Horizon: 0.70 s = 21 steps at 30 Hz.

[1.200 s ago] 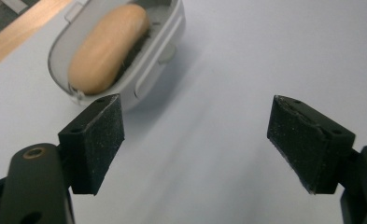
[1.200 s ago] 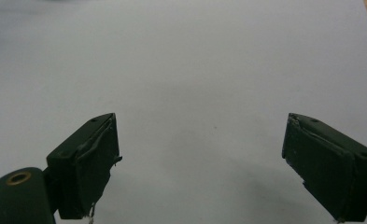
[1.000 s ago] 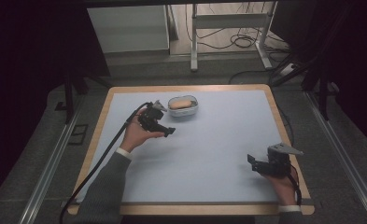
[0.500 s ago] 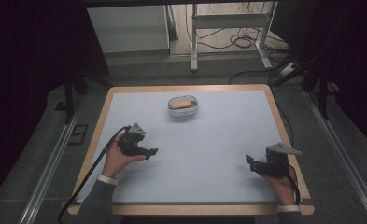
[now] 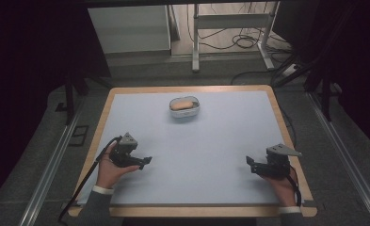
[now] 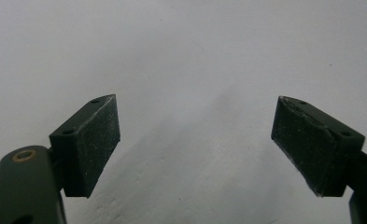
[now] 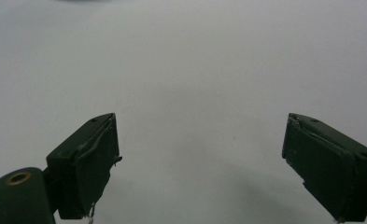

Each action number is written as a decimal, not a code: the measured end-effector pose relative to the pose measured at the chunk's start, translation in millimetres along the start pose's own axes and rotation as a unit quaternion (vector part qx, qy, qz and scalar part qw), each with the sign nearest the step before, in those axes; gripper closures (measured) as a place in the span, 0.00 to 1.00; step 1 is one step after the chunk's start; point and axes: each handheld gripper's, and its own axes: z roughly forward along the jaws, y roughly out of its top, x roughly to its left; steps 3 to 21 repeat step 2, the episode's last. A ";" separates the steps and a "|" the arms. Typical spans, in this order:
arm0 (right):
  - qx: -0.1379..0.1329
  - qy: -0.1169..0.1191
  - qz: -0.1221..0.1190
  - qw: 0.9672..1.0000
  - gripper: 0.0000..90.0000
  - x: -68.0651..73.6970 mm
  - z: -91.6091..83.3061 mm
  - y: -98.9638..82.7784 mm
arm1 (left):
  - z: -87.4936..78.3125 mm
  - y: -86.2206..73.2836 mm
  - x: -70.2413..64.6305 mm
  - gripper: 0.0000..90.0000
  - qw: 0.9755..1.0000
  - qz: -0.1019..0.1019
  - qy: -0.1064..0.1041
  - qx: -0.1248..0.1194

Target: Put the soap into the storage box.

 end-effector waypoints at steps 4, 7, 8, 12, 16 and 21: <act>-0.006 0.000 0.001 1.000 0.12 -0.8 2.1 1.1 | -0.3 -0.3 -0.4 0.17 1.000 0.001 0.001 0.002; -0.006 0.000 0.001 1.000 0.12 -0.8 2.1 1.1 | -0.3 -0.3 -0.4 0.17 1.000 0.001 0.001 0.002; -0.006 0.000 0.001 1.000 0.12 -0.8 2.1 1.1 | -0.3 -0.3 -0.4 0.17 1.000 0.001 0.001 0.002; -0.006 0.000 0.001 1.000 0.12 -0.8 2.1 1.1 | -0.3 -0.3 -0.4 0.17 1.000 0.001 0.001 0.002; -0.006 0.000 0.001 1.000 0.12 -0.8 2.1 1.1 | -0.3 -0.3 -0.4 0.17 1.000 0.001 0.001 0.002; -0.006 0.000 0.001 1.000 0.12 -0.8 2.1 1.1 | -0.3 -0.3 -0.4 0.17 1.000 0.001 0.001 0.002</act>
